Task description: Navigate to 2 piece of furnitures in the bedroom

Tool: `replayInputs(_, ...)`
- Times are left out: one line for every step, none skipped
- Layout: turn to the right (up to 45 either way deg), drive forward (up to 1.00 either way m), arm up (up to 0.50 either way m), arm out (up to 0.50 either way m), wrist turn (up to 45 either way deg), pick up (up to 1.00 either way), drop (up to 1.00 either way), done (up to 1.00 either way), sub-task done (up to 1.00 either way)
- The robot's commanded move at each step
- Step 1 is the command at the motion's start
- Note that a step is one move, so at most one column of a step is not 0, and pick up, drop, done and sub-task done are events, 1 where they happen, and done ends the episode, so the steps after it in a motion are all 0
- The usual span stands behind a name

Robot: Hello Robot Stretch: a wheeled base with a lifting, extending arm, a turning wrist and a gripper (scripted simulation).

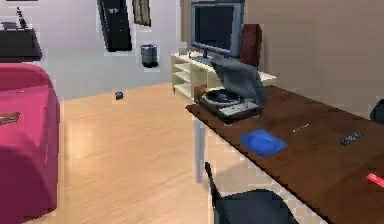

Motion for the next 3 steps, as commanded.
replayInputs(-45.0, 0.0, 0.0, 0.0, 0.0, 0.0, 0.0, 0.0, 0.0)
replayInputs(-45.0, 0.0, 0.0, 0.0, 0.0, 0.0, 0.0, 0.0, 0.0)
replayInputs(-45.0, 0.0, 0.0, 0.0, 0.0, 0.0, 0.0, 0.0, 0.0)
